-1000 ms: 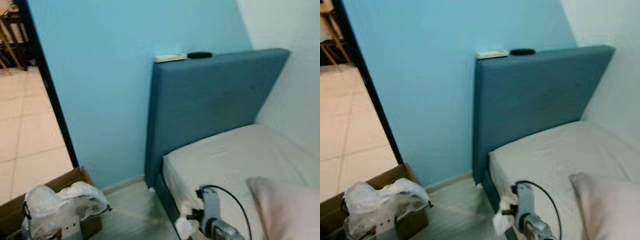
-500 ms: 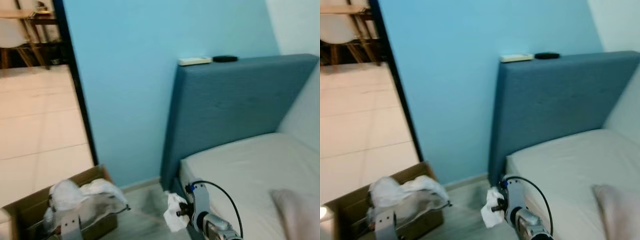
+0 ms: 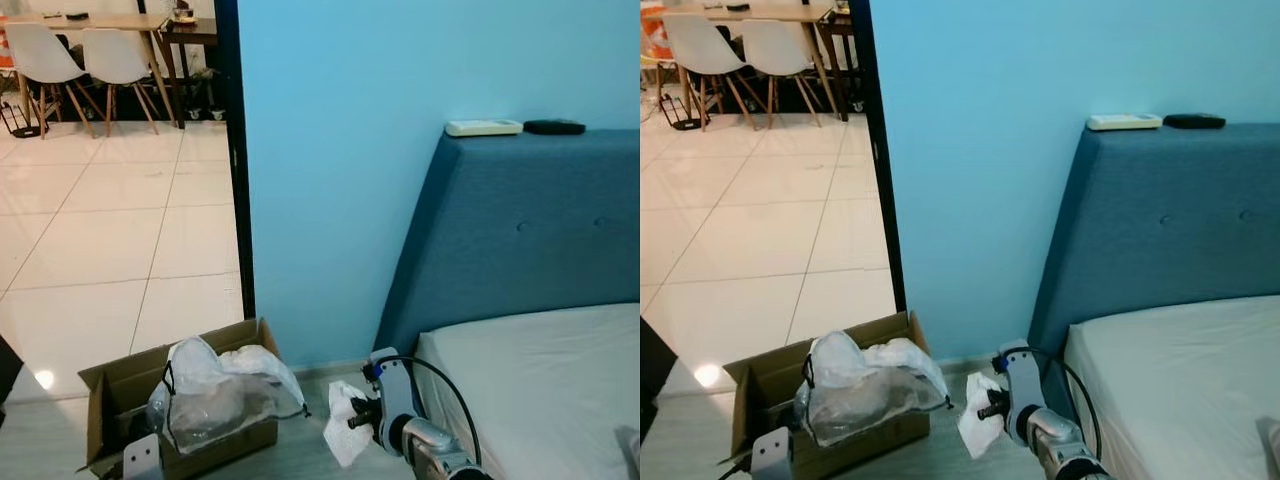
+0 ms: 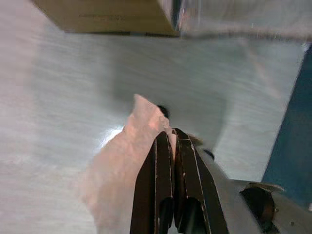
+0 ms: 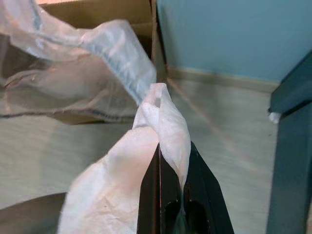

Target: Clean up the room

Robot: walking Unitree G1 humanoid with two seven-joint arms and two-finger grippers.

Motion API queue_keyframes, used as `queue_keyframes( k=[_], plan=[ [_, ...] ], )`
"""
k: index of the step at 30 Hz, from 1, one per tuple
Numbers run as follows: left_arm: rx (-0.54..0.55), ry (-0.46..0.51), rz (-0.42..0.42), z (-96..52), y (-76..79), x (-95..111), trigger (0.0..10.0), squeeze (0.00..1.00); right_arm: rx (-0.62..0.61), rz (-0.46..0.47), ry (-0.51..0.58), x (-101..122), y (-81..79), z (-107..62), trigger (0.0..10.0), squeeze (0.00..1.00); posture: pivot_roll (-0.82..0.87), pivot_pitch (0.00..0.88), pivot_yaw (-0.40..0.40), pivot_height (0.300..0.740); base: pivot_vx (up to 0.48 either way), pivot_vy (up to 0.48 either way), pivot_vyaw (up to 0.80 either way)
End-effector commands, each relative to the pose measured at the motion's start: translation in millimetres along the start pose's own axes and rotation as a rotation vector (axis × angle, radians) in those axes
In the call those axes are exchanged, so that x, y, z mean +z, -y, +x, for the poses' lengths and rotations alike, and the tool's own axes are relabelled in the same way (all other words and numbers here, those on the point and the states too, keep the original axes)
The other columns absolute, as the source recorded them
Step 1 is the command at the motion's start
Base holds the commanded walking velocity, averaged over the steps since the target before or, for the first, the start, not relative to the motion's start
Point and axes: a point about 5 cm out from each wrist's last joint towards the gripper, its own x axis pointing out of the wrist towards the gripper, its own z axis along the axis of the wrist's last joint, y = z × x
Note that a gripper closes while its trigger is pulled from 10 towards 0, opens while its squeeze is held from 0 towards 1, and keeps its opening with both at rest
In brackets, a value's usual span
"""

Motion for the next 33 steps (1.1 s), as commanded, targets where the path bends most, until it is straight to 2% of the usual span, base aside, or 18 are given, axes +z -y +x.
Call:
queue_keyframes(
  k=[1,20,30,31,32,33],
  plan=[
    [0.002,-0.010,0.015,-0.1,-0.4,-0.9,10.0,0.00,0.021,-0.022,-0.005,-0.6,-4.3,1.3,10.0,0.00,0.00,0.000,-0.082,0.740,0.000,0.000,0.63],
    [-0.009,-0.002,0.008,0.4,1.6,0.8,10.0,0.00,0.053,-0.052,-0.012,-2.3,-9.1,2.1,10.0,0.00,0.00,0.000,-0.076,0.740,0.000,0.000,0.61],
    [-0.003,0.075,-0.078,0.0,2.3,6.0,10.0,0.00,0.098,-0.089,0.010,4.6,-12.4,3.9,10.0,0.00,0.00,0.000,-0.078,0.740,0.000,0.000,0.60],
    [-0.006,0.120,-0.082,1.0,-2.6,22.2,10.0,0.00,0.111,-0.106,0.010,5.8,-14.0,4.5,10.0,0.00,0.00,0.000,-0.079,0.740,0.000,0.000,0.56],
    [-0.006,0.120,-0.082,1.0,-2.6,22.2,10.0,0.00,0.111,-0.106,0.010,5.8,-14.0,4.5,10.0,0.00,0.00,0.000,-0.079,0.740,0.000,0.000,0.56],
    [-0.016,0.173,-0.076,1.9,-5.4,42.6,10.0,0.00,0.123,-0.134,0.006,6.7,-15.7,5.2,10.0,0.00,0.01,0.000,-0.076,0.740,0.000,0.000,0.55]
  ],
)
